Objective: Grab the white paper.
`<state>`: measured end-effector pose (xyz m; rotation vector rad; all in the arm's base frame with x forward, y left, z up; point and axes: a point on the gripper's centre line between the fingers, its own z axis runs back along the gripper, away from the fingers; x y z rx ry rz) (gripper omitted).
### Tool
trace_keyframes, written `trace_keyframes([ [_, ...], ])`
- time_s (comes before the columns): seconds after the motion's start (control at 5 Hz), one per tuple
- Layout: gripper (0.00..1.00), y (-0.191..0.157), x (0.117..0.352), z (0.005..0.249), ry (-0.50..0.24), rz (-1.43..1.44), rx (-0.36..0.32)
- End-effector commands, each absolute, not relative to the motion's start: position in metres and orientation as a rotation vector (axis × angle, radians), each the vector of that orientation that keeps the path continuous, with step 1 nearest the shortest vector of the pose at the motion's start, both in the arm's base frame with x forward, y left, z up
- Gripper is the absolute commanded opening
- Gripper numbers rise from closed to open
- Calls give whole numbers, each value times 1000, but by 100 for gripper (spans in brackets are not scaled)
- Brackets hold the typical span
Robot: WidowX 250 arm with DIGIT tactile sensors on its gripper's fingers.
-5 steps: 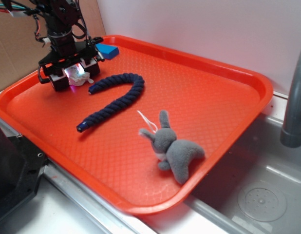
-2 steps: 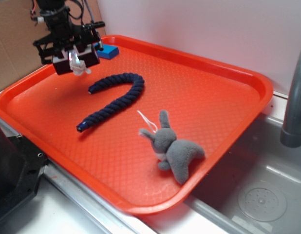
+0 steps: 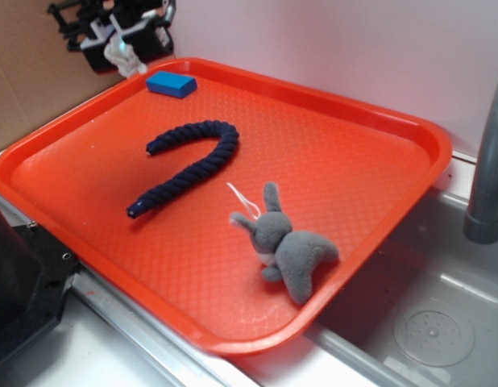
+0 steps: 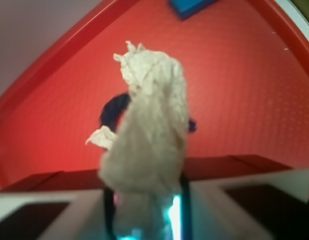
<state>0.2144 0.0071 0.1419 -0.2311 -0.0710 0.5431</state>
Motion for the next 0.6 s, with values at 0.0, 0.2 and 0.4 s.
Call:
trace_keyframes([
  [0.0,0,-14,186,193,-113,270,-221],
  [0.2,0,-20,175,201,-127,245,-232],
  [0.4,0,-12,180,196,-93,302,-245],
])
